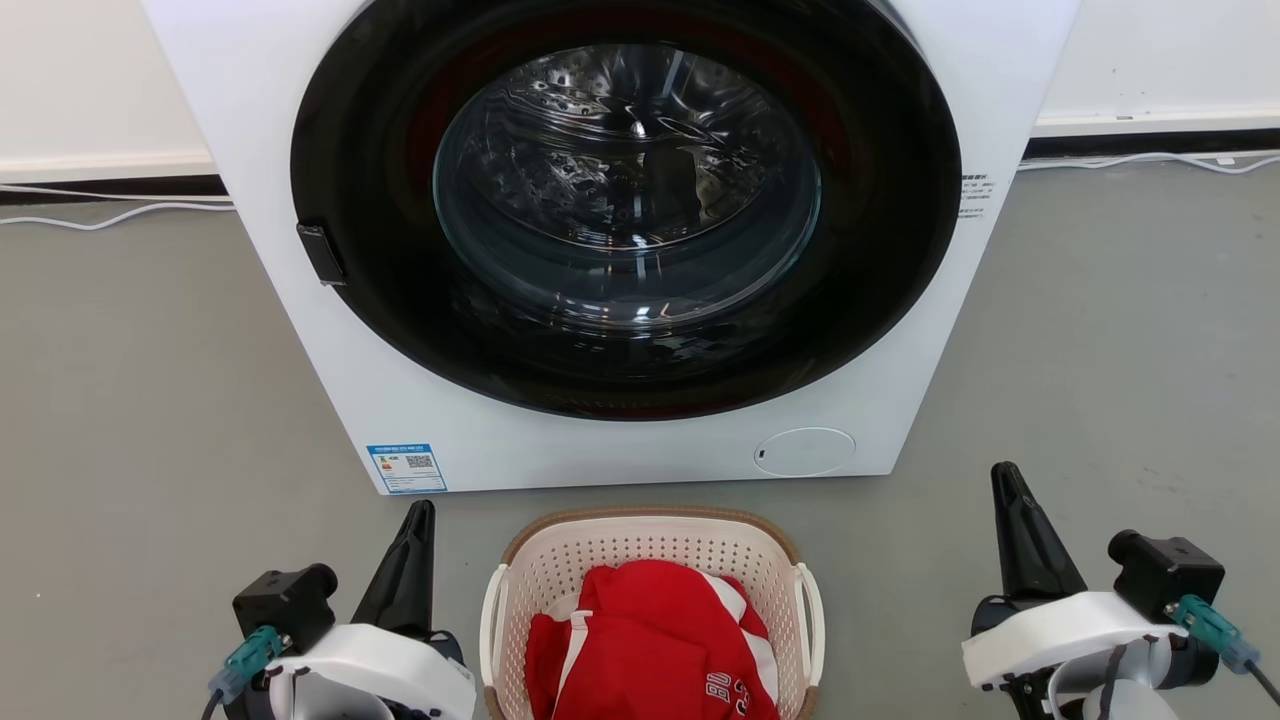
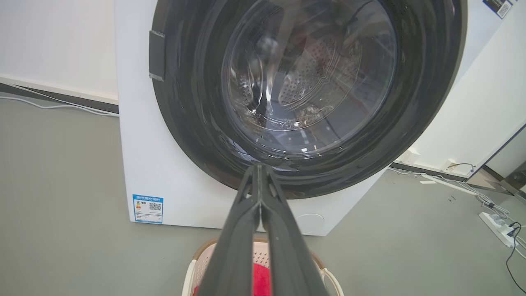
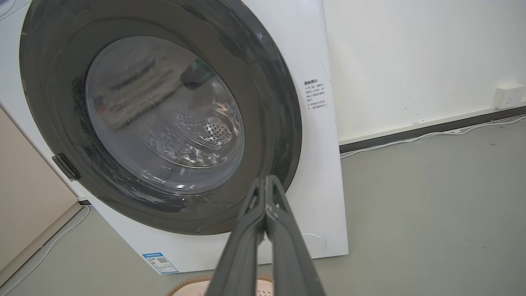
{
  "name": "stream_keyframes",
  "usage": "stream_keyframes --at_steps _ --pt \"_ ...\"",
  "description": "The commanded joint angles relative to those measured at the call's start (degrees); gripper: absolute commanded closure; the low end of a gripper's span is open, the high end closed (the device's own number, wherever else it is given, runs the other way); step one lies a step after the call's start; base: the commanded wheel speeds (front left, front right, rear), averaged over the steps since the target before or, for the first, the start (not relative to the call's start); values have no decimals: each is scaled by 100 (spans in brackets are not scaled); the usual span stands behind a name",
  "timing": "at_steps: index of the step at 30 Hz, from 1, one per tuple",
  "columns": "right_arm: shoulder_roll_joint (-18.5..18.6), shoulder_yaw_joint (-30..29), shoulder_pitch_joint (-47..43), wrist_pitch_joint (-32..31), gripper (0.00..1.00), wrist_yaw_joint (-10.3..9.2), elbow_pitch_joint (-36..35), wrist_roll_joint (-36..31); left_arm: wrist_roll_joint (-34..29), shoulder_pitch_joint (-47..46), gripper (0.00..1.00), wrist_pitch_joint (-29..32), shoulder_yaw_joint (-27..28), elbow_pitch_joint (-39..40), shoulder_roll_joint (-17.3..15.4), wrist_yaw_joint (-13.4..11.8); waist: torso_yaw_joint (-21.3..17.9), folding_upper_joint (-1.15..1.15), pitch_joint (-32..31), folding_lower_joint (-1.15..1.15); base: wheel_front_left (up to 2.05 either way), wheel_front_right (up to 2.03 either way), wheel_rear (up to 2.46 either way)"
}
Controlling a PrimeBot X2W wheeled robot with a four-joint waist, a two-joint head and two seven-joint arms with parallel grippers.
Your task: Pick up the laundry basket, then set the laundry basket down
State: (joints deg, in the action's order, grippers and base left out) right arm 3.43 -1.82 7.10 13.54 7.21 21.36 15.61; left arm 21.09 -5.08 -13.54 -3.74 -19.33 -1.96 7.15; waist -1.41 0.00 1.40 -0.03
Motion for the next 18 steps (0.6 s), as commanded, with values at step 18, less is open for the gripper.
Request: stream_keyframes --at_steps 18 --pt "28 -95 120 -339 100 11 -252 1336 1235 -177 100 336 206 219 -34 7 25 0 -10 3 0 0 0"
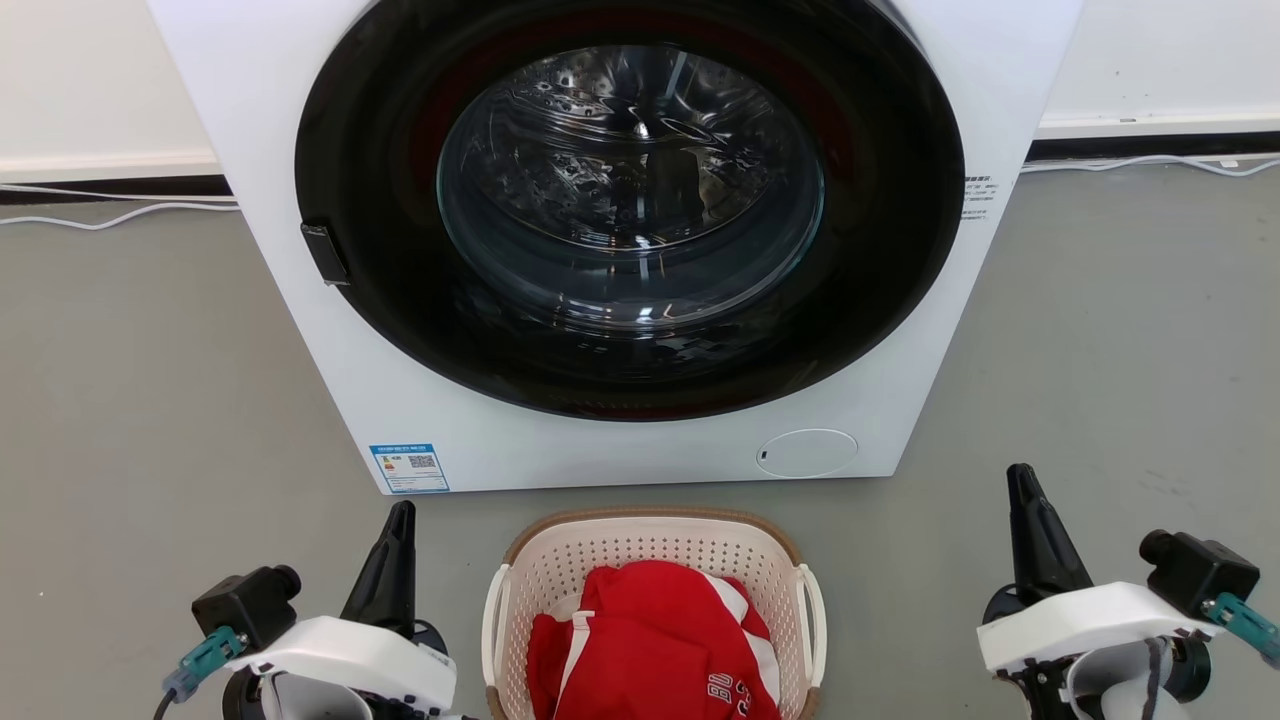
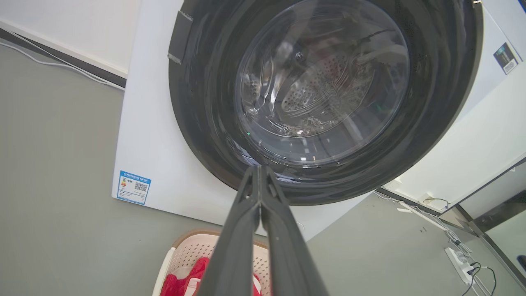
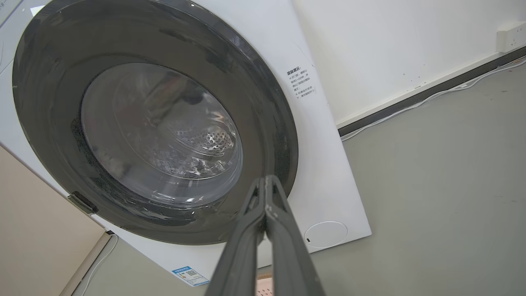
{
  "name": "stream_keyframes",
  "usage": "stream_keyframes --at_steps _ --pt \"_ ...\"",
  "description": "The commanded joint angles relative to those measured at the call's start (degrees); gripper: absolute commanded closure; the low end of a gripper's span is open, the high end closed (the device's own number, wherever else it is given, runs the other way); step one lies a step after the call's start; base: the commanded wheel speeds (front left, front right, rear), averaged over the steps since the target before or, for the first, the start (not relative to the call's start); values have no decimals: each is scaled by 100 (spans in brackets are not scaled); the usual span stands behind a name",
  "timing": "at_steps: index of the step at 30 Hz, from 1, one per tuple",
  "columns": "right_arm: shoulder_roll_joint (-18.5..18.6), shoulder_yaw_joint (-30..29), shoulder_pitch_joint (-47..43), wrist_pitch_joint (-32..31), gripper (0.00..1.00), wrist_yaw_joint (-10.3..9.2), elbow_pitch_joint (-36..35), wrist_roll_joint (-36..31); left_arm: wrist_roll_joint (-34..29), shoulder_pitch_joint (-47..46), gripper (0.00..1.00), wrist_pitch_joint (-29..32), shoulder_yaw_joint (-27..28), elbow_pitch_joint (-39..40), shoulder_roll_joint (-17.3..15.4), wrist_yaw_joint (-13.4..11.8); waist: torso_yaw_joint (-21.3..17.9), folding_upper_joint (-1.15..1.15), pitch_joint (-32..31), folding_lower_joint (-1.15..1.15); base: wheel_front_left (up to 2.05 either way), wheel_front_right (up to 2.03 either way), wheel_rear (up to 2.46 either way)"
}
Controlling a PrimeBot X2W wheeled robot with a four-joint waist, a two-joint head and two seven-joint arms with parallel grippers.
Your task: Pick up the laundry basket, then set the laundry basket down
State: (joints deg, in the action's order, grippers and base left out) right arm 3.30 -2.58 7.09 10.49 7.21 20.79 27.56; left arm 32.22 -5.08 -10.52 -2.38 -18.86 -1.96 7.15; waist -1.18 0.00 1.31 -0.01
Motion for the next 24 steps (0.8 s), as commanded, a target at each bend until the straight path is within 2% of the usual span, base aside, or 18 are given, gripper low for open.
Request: stream_keyframes --at_steps 1,24 --pt "41 -22 119 -51 100 11 -200 204 182 -176 100 51 78 175 -35 7 3 0 -2 1 0 0 0" --pt "22 -106 71 -420 100 15 -307 1611 1488 -162 100 423 261 244 -48 13 28 0 -27 1 0 0 0"
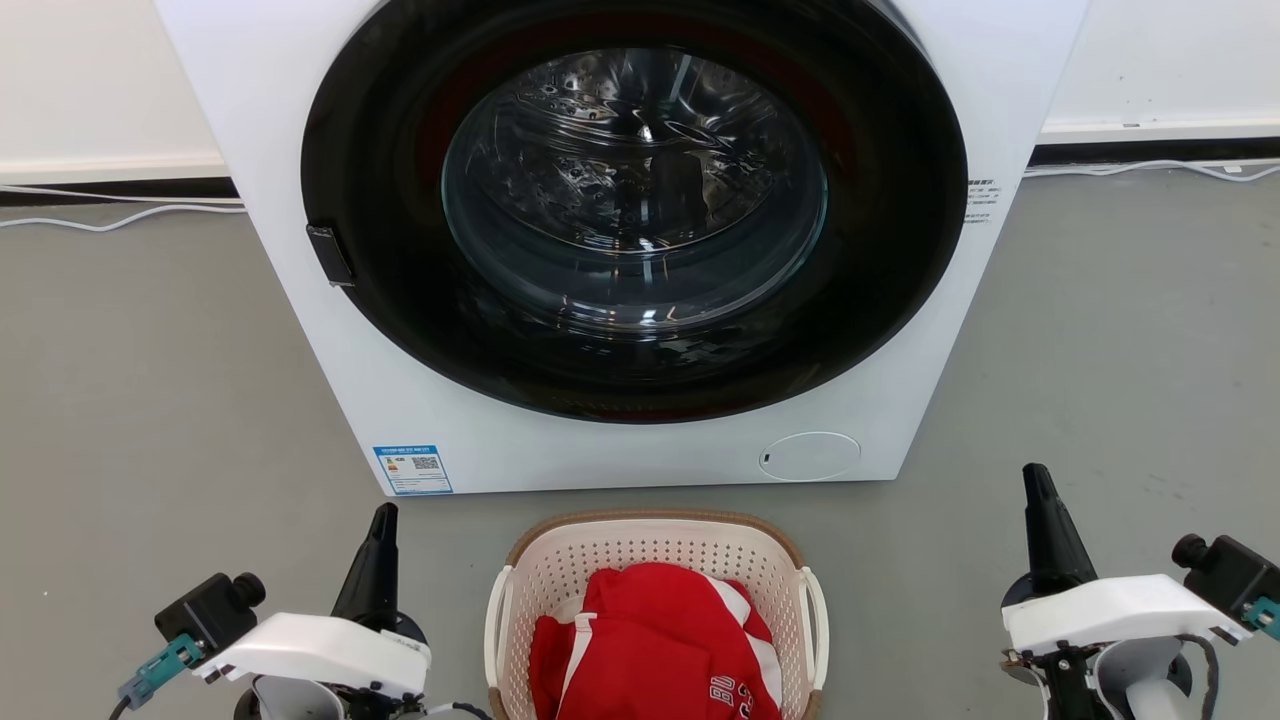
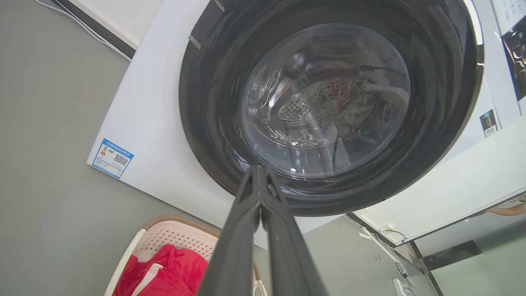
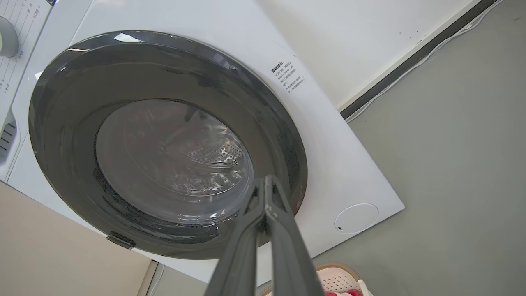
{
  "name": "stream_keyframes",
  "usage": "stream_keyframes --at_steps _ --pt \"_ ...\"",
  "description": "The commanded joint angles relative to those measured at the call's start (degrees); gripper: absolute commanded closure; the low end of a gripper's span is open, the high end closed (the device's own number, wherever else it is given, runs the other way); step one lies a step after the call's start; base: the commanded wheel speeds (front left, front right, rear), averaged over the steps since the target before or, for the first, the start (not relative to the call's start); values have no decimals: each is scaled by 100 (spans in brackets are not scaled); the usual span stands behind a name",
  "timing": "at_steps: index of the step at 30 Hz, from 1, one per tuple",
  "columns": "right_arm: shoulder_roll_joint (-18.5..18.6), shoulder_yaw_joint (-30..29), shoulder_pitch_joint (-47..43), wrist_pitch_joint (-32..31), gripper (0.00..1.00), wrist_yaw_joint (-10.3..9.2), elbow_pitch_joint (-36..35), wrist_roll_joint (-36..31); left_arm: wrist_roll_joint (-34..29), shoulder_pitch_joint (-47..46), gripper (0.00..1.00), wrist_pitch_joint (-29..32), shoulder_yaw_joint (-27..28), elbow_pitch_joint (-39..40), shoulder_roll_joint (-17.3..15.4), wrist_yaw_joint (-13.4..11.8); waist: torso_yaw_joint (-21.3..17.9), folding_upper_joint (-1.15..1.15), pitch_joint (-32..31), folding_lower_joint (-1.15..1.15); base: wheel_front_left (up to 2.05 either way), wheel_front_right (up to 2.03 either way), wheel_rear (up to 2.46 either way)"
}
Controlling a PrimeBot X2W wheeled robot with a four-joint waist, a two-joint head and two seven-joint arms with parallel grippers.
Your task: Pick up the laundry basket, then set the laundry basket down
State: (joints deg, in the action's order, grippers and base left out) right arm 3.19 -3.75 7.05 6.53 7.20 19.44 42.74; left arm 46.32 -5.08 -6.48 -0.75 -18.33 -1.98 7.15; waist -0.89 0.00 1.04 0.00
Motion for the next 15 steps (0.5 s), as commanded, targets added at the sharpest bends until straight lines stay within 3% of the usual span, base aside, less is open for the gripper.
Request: stream_keyframes --at_steps 1,15 --pt "32 8 74 -42 100 16 -177 157 137 -161 100 35 107 194 -46 14 1 0 -1 0 0 0 0" --pt "20 -46 44 -279 100 18 -245 1052 969 -152 100 273 225 238 -54 18 18 0 -17 0 0 0 0"
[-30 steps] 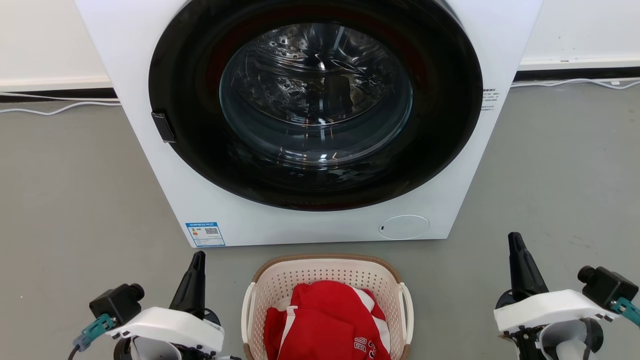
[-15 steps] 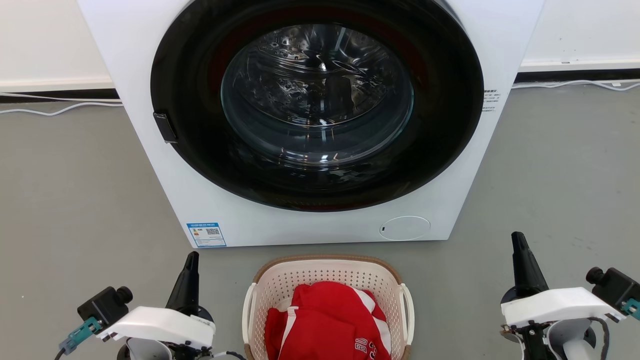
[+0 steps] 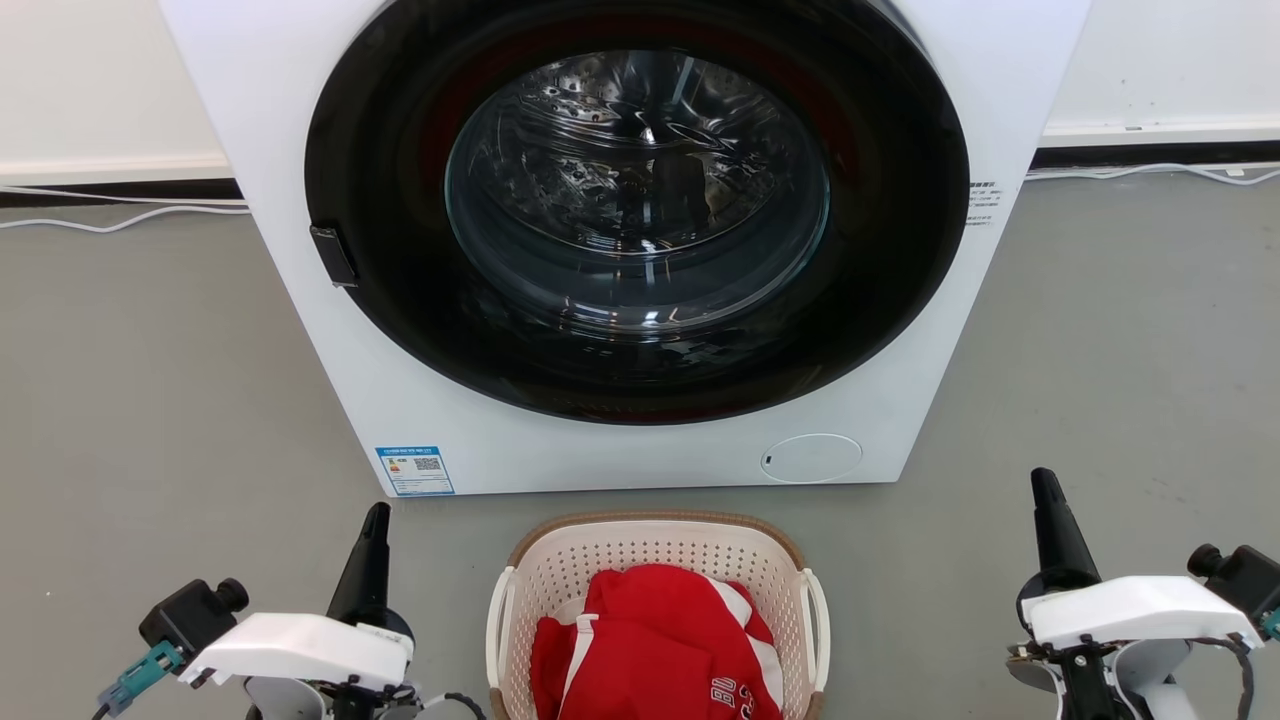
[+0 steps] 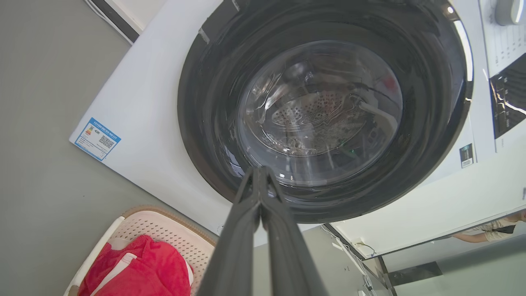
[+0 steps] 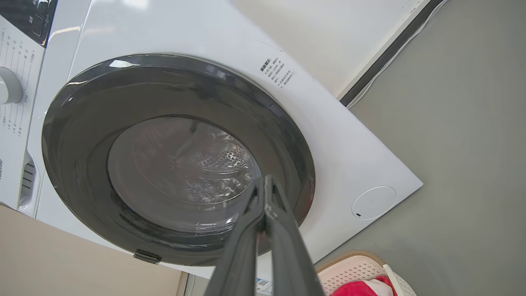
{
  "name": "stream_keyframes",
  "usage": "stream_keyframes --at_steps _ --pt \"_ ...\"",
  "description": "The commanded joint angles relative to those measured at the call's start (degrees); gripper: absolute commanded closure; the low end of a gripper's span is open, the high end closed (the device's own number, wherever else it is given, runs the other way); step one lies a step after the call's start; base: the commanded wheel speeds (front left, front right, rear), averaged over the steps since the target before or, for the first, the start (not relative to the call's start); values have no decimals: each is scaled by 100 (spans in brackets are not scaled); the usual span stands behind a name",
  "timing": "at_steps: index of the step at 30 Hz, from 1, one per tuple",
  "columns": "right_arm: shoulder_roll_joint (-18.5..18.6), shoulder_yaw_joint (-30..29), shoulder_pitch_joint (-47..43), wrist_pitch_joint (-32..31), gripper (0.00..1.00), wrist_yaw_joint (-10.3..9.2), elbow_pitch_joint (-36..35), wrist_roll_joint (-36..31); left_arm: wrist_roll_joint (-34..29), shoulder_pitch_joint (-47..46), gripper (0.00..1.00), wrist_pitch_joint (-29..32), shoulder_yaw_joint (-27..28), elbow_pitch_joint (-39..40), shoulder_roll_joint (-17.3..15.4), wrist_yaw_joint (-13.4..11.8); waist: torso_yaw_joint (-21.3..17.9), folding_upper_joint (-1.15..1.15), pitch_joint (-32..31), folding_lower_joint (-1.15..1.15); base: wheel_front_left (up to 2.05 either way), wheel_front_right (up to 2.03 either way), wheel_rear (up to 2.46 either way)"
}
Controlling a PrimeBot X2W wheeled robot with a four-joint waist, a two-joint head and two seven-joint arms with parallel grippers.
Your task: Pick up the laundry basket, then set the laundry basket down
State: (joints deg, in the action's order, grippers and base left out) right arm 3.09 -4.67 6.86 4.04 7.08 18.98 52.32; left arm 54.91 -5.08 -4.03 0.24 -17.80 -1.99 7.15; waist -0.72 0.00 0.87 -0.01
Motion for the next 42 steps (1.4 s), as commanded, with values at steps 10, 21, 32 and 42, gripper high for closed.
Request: stream_keyframes --at_steps 10,21,32,42 --pt "22 7 41 -198 100 32 -248 733 704 -145 100 197 209 216 -59 20 12 0 -12 0 0 0 0" --pt "13 -31 19 -367 100 34 -297 1373 1298 -139 100 366 293 248 -65 23 24 0 -23 0 0 0 0" --pt "3 -77 -6 -569 100 36 -355 2140 2010 -131 100 569 394 285 -72 26 38 0 -37 0 0 0 0" --pt "-6 -115 -28 -737 100 38 -404 2778 2603 -124 100 737 476 316 -77 29 50 0 -48 0 0 0 0"
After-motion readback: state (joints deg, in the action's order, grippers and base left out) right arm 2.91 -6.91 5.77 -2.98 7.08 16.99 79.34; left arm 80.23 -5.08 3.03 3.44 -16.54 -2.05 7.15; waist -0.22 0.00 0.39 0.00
